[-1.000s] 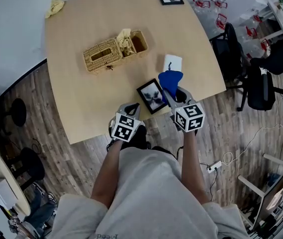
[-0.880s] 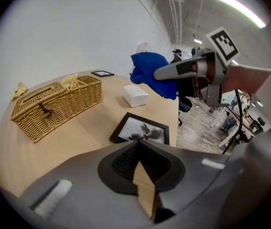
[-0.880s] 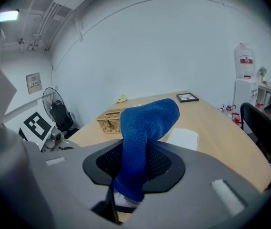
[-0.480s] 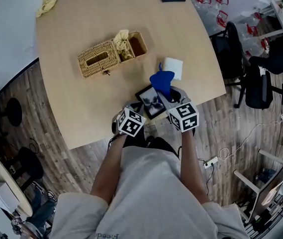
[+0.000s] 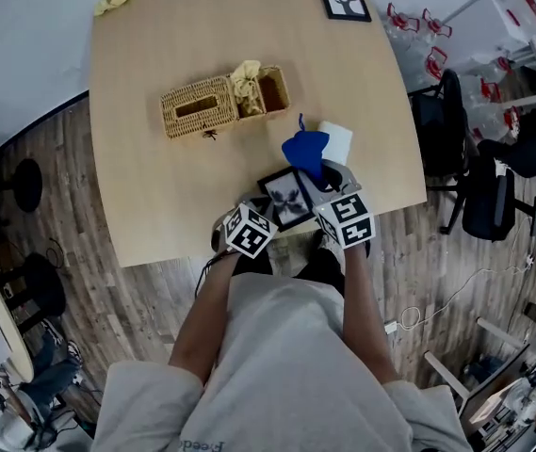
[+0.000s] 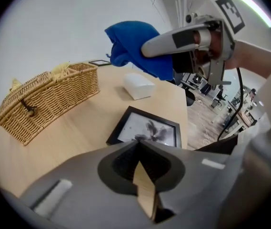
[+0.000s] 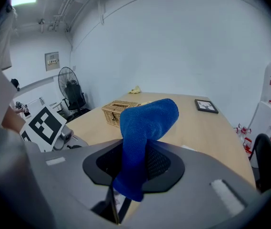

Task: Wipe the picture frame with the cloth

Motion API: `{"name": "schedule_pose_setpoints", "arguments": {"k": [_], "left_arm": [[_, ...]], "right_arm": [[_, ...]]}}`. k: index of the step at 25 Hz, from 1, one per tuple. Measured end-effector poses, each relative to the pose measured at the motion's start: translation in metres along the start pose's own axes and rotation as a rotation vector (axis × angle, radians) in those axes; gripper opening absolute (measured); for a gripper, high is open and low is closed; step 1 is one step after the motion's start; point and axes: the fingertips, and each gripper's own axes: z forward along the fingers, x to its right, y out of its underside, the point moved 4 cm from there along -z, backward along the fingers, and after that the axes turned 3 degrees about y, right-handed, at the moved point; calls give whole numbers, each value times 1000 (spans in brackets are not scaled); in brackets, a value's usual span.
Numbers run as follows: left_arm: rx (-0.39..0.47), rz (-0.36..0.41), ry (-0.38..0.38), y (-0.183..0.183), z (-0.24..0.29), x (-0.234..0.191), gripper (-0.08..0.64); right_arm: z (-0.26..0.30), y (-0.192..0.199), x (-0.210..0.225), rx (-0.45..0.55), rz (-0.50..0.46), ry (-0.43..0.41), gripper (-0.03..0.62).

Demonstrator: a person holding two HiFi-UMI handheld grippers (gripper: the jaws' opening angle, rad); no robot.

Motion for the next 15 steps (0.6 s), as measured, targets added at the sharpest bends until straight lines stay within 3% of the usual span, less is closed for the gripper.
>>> {"name": "schedule_pose_setpoints", "arguments": {"k": [7,15], "left_arm": [[1,-57,-78,5,-2,1,52],[-73,-9,-97,16,9,8,52]], "right_arm": [[14,2,-2,-49,-78,-168,100],[25,29,-5,-157,-148,-273,100]]}}
